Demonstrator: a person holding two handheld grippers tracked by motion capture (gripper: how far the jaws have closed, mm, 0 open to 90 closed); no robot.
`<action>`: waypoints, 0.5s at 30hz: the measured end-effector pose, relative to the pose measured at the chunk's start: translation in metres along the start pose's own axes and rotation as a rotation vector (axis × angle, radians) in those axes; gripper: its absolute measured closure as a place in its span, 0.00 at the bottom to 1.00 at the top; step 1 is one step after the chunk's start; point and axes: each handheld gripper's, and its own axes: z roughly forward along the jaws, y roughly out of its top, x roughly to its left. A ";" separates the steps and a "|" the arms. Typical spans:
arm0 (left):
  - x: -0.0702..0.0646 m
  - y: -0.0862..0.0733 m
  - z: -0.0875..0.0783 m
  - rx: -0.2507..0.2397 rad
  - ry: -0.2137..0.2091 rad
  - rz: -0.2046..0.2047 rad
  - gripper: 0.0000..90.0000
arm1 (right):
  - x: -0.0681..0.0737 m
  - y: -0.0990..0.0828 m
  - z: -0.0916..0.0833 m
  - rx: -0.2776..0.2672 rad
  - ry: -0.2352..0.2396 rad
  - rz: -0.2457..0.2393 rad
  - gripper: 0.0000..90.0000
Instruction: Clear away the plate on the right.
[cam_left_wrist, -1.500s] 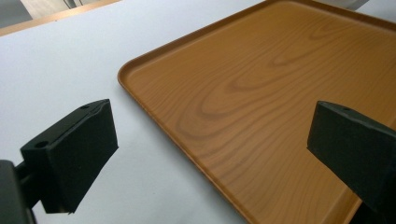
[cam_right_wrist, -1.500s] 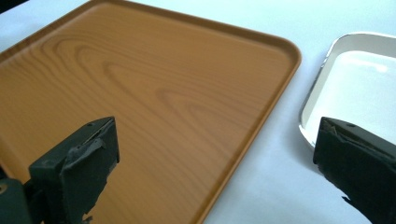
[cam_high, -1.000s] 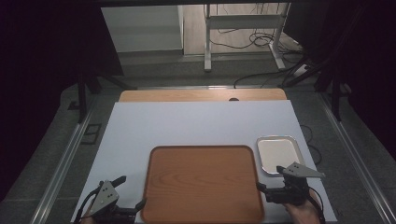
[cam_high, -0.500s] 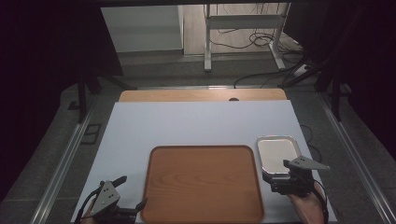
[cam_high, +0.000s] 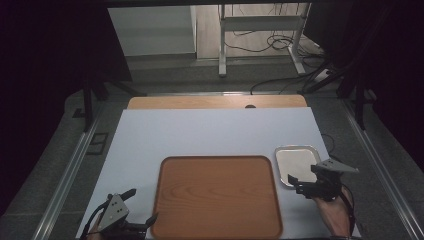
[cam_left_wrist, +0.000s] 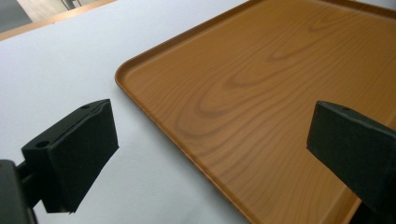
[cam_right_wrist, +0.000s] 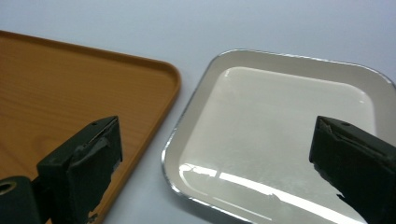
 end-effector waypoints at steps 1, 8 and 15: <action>0.000 0.000 0.000 0.000 0.000 0.000 0.02 | -0.002 0.001 0.001 0.001 -0.010 0.004 0.02; 0.000 0.000 0.000 0.002 -0.001 0.005 0.02 | -0.013 0.004 0.005 0.020 -0.052 0.038 0.00; -0.001 0.000 0.000 0.003 -0.002 0.010 0.02 | -0.024 0.005 0.009 0.066 -0.111 0.038 0.05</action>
